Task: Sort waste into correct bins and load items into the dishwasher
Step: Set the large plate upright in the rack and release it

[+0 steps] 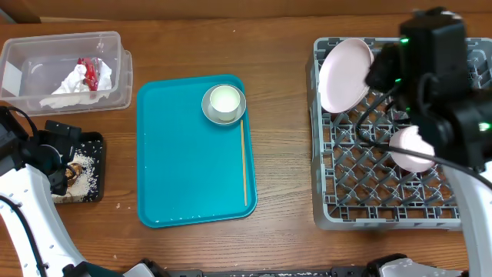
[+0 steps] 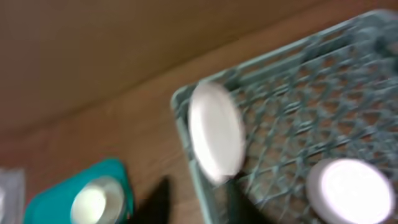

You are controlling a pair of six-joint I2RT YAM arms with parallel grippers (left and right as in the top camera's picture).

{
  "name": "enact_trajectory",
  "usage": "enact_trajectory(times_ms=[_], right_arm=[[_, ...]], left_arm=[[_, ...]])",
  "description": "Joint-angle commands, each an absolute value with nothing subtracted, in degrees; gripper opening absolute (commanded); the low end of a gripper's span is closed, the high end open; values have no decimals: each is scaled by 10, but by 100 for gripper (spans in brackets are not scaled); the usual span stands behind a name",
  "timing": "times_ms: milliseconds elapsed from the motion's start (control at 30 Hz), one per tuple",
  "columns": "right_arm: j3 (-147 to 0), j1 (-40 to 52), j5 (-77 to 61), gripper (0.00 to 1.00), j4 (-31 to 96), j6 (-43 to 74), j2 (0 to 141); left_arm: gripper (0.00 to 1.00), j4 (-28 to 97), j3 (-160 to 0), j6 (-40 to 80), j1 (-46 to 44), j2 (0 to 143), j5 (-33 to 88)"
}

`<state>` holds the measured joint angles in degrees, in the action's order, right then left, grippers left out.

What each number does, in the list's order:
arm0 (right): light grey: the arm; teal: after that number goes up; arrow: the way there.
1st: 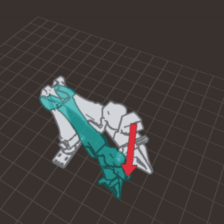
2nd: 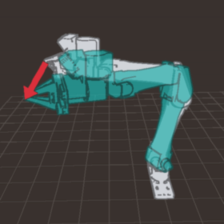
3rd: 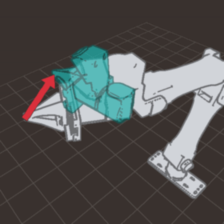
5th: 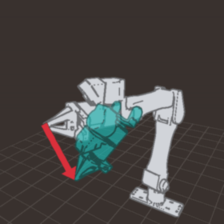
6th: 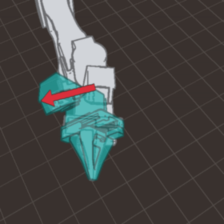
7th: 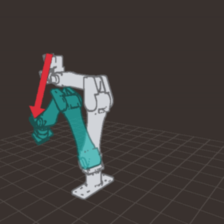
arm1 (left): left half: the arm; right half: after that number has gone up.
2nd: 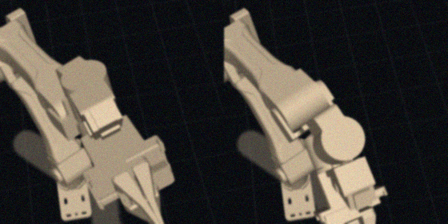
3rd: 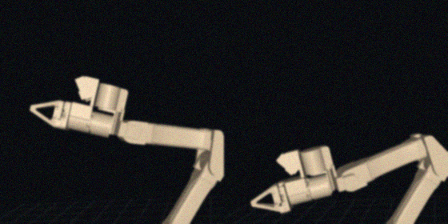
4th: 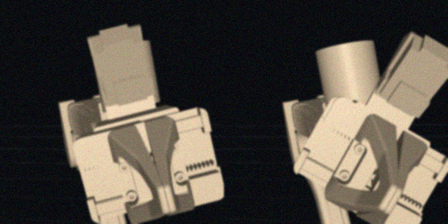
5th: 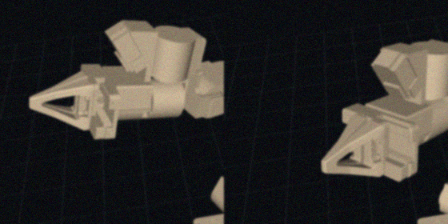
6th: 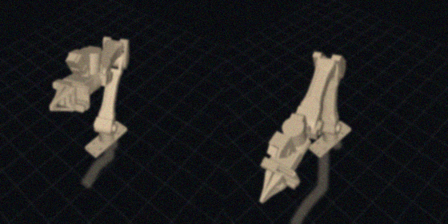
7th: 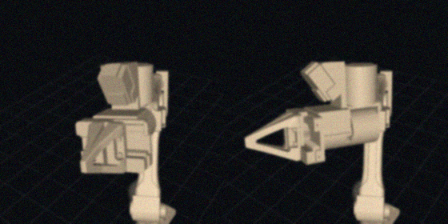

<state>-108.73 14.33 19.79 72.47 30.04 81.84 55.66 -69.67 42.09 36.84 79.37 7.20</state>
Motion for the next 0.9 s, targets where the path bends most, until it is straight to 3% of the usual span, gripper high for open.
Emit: enact_trajectory(times_ms=[0, 233, 500, 867], right_arm=[[-1076, 74, 234, 4, 707, 304, 867], [-1071, -33, 67, 4, 681, 288, 985], [-1071, -50, -106, 4, 663, 209, 1105], [-1079, -51, -166, 4, 668, 188, 1026]], left_arm=[[100, 556, -695, 429, 367, 794, 66], [100, 556, -695, 429, 367, 794, 66], [100, 556, -695, 429, 367, 794, 66], [100, 556, -695, 429, 367, 794, 66]])
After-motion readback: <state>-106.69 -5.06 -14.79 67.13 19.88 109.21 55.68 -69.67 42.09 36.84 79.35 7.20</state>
